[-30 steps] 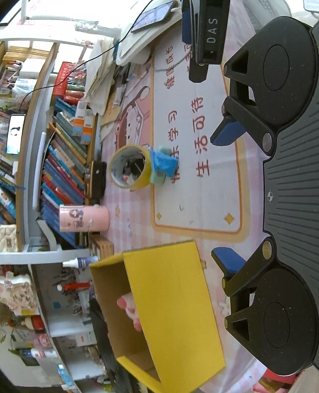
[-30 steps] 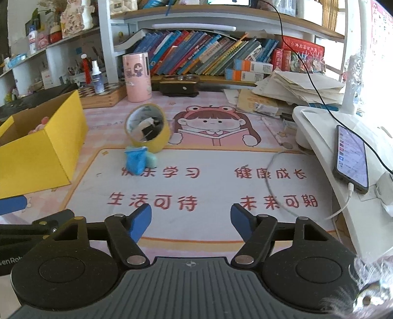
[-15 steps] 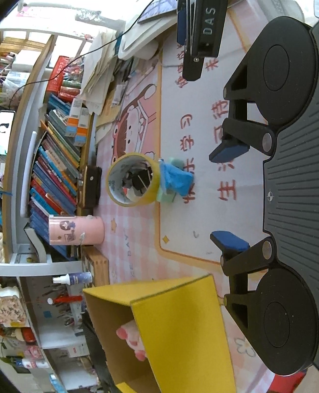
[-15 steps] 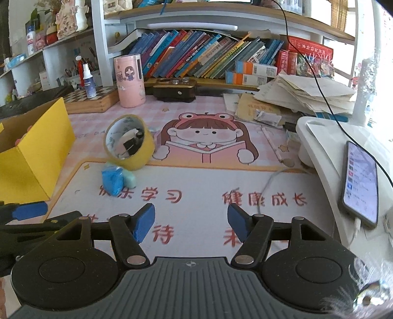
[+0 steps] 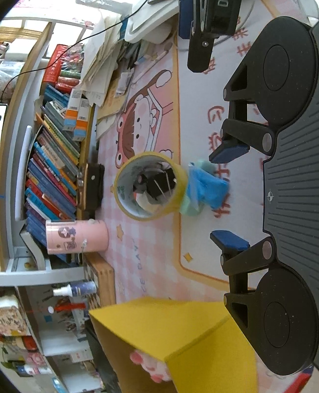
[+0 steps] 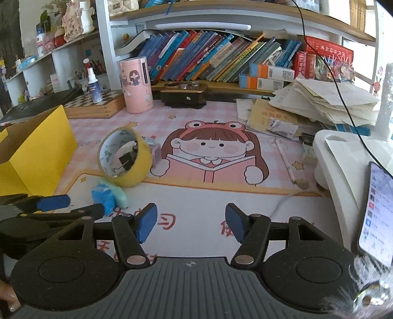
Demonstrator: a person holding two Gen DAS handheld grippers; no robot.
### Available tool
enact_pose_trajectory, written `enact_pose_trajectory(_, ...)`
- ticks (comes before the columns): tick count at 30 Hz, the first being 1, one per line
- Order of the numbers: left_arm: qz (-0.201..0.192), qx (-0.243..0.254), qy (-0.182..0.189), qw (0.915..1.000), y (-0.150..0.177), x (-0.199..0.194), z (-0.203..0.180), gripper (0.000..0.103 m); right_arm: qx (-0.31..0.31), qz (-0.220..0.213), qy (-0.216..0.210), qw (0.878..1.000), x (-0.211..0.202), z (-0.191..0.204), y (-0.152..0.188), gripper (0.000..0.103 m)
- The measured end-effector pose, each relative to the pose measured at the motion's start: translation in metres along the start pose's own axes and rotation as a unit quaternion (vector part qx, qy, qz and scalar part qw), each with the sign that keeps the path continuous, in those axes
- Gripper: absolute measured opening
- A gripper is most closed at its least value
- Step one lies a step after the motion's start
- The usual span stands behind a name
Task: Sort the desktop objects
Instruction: 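Grasp the blue cloth item with the left gripper while the right grasps the mint-green stick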
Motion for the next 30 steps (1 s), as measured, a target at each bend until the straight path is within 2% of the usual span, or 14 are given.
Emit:
enact_pose_trajectory(1, 0.001, 0.003, -0.001, 1.0, -0.002, 0.005, -0.002, 0.051, -0.002, 0.0, -0.001, 1.0, 0.002, -0.002, -0.002, 0.06)
enact_pose_trajectory(6, 0.003, 0.027, -0.011, 0.9996, -0.007, 0.021, -0.011, 0.044, -0.008, -0.001, -0.01, 1.0, 0.009, -0.01, -0.008, 0.06)
enact_pose_trajectory(9, 0.01, 0.028, -0.009, 0.9995, -0.008, 0.03, -0.013, 0.03, -0.014, 0.001, -0.019, 1.0, 0.013, -0.011, -0.011, 0.06)
enact_pose_trajectory(10, 0.012, 0.029, -0.008, 0.9995, -0.008, 0.031, -0.013, 0.028, -0.016, 0.002, -0.023, 1.0, 0.015, -0.011, -0.012, 0.06)
enact_pose_trajectory(15, 0.007, 0.018, -0.005, 0.9998, -0.009, 0.02, -0.007, 0.026, -0.028, 0.014, -0.05, 0.998, 0.025, -0.003, -0.015, 0.06)
enact_pose_trajectory(20, 0.024, -0.014, -0.014, 0.9995, 0.002, -0.002, 0.015, 0.026, -0.047, 0.043, -0.1, 0.993, 0.045, 0.016, -0.016, 0.06)
enact_pose_trajectory(24, 0.033, -0.045, -0.033, 0.9979, 0.011, -0.019, 0.035, 0.026, -0.081, 0.072, -0.147, 0.983, 0.068, 0.037, -0.013, 0.058)
enact_pose_trajectory(30, 0.034, -0.085, -0.067, 0.9935, 0.021, -0.038, 0.059, 0.026, -0.185, 0.08, -0.187, 0.961, 0.101, 0.07, -0.009, 0.052)
Point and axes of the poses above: each gripper's, at about its wrist camera, not at the fingertips, and x roughly the way its jaws point, z to its left, y to its underside, the point moved 5 cm from there along x, roughly the way its jaws point, and after that the axes turned 7 degrees about -y, right-handed, at the moved point
